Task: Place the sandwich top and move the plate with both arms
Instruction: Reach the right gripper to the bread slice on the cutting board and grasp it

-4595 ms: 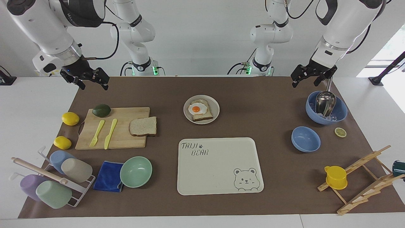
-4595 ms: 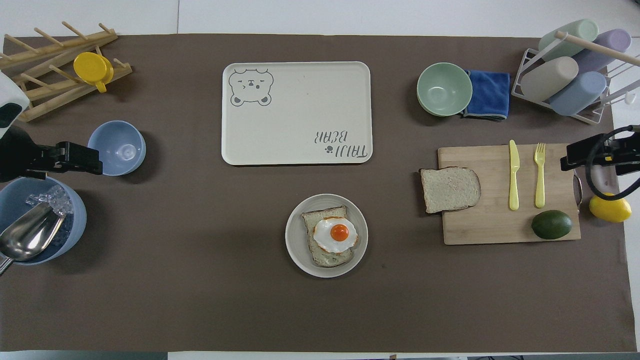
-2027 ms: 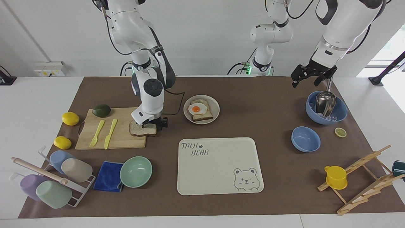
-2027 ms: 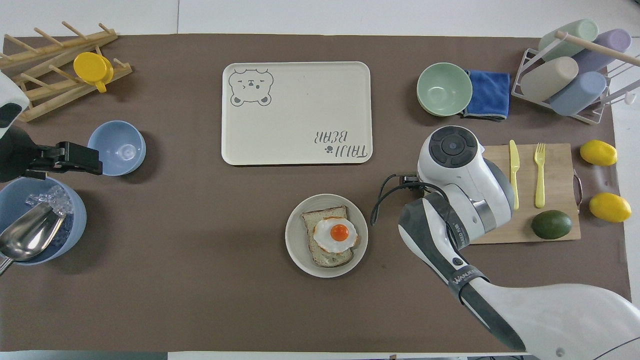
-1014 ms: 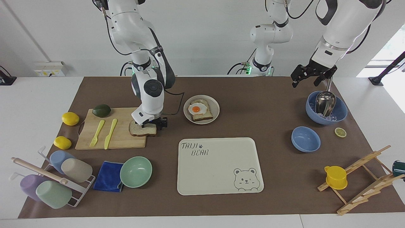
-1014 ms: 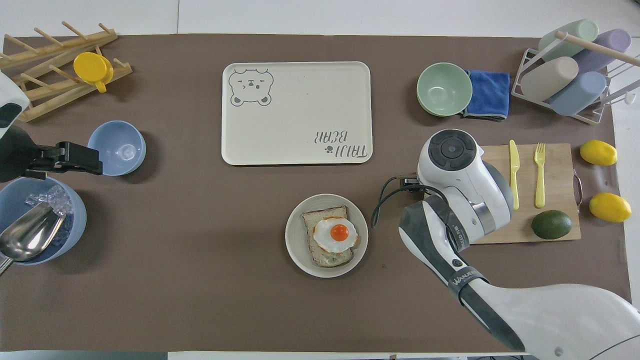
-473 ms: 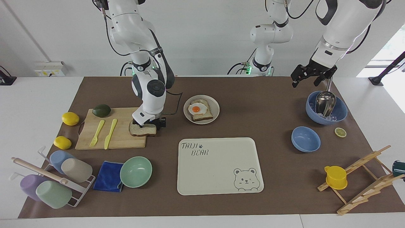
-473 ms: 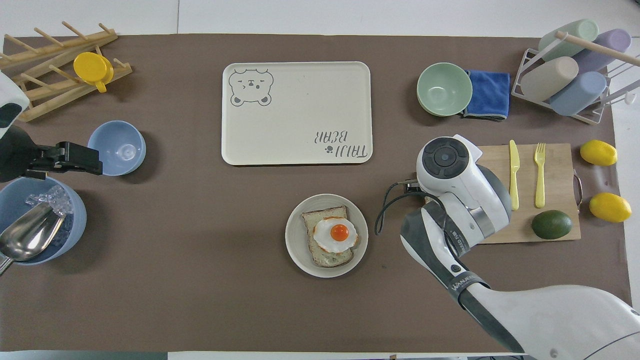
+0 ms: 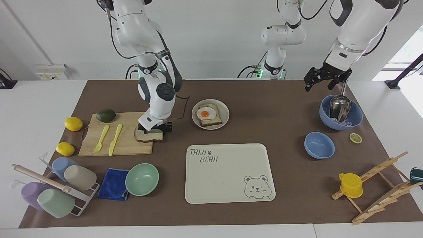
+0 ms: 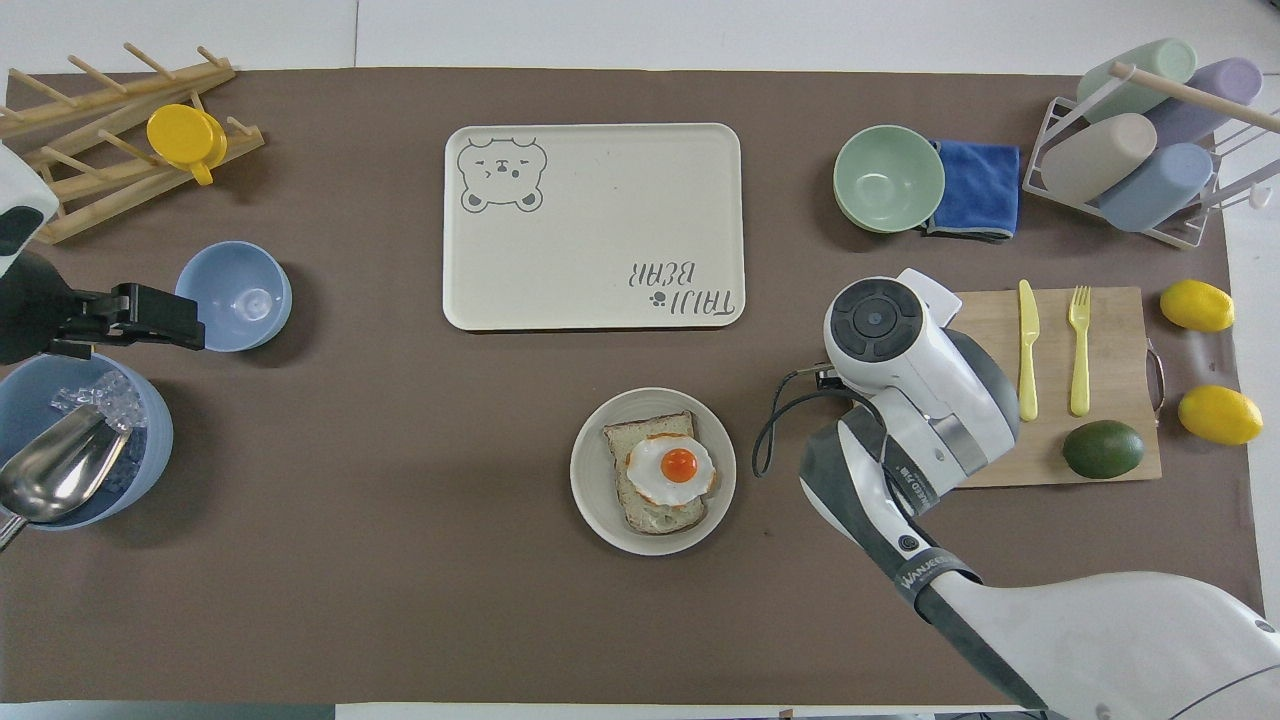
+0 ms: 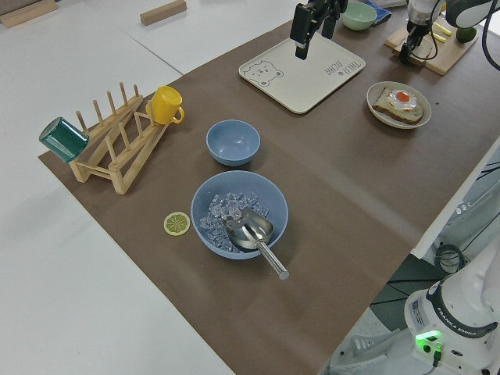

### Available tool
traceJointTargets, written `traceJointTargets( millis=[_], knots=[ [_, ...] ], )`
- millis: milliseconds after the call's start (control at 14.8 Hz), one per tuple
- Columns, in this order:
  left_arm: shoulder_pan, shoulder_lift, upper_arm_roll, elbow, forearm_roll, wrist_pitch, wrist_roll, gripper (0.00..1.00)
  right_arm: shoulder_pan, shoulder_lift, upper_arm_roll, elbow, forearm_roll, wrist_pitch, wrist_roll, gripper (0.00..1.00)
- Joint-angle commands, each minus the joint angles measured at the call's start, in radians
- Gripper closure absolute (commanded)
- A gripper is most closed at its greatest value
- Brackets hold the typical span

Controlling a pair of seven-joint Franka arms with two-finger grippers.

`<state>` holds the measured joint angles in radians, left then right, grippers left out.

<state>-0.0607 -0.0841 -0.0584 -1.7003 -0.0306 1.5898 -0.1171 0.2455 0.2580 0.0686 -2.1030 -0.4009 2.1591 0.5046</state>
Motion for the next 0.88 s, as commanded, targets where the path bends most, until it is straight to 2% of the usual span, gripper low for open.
traceJointTargets(
  millis=[0, 405, 608, 676, 811],
  knots=[
    [0.010, -0.013, -0.004, -0.006, -0.002, -0.004, 0.008, 0.00, -0.009, 0.001, 0.017, 0.005, -0.029, -0.030, -0.015, 0.28],
    [0.010, -0.013, -0.004, -0.006, -0.002, -0.001, 0.008, 0.00, -0.012, 0.017, 0.027, 0.089, -0.029, -0.128, -0.098, 0.65],
    [0.012, -0.013, -0.004, -0.006, -0.002, 0.001, 0.010, 0.00, -0.012, 0.017, 0.037, 0.107, -0.029, -0.175, -0.159, 0.95],
    [0.012, -0.013, -0.004, -0.006, -0.002, 0.001, 0.010, 0.00, -0.015, 0.015, 0.037, 0.110, -0.029, -0.186, -0.173, 1.00],
    [0.012, -0.013, -0.004, -0.006, -0.002, 0.001, 0.008, 0.00, -0.015, 0.015, 0.040, 0.148, -0.027, -0.237, -0.195, 1.00]
  ],
)
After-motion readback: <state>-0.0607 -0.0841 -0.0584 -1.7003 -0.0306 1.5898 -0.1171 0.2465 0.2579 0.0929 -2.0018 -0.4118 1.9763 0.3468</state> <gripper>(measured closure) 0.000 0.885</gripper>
